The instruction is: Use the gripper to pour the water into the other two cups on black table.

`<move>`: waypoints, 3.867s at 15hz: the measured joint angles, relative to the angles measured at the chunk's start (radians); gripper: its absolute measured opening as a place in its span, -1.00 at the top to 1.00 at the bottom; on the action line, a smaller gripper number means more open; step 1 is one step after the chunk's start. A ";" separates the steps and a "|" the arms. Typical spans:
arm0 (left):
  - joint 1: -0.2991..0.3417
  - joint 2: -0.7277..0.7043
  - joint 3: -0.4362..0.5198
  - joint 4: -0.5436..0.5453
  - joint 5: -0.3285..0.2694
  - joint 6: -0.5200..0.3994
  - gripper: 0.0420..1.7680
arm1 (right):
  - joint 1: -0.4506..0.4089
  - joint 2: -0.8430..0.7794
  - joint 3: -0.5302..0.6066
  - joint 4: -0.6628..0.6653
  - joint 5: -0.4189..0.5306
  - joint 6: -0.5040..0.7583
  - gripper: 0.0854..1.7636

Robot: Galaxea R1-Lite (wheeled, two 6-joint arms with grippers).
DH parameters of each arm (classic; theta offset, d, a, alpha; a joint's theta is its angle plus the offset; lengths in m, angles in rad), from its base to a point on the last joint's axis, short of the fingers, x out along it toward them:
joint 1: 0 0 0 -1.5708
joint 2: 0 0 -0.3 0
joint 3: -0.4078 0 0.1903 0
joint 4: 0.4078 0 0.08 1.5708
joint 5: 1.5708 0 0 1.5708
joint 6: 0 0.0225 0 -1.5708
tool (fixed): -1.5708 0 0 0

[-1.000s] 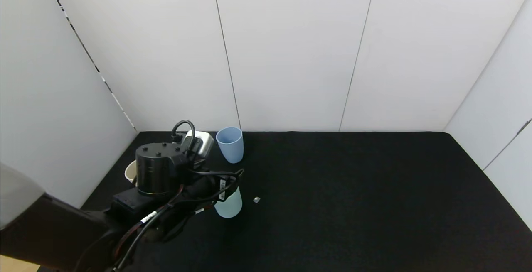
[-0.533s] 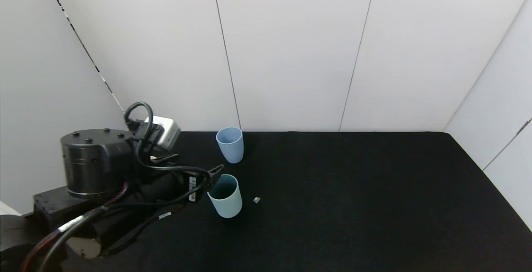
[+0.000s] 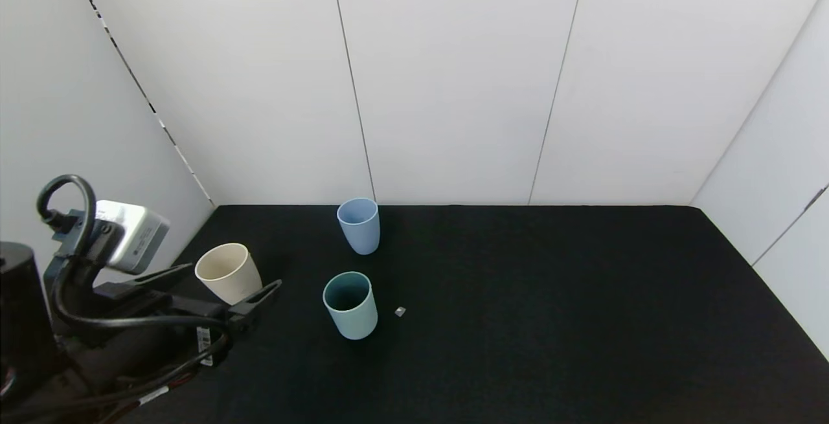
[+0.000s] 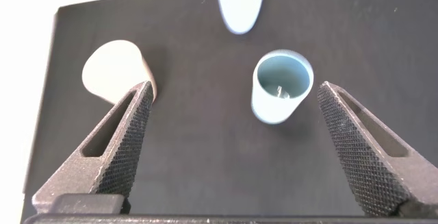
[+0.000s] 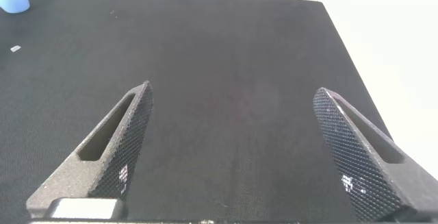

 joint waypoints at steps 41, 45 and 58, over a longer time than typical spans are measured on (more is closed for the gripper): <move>0.460 -1.075 0.269 0.546 -0.302 0.094 -0.94 | 0.000 0.000 0.000 0.000 0.000 0.000 -0.94; 0.457 -1.141 0.320 0.544 -0.299 0.126 -0.94 | 0.000 0.000 0.000 0.000 0.000 0.000 -0.94; 0.457 -1.201 0.437 0.465 -0.361 0.054 -0.94 | 0.000 0.000 0.000 0.000 0.000 0.000 -0.94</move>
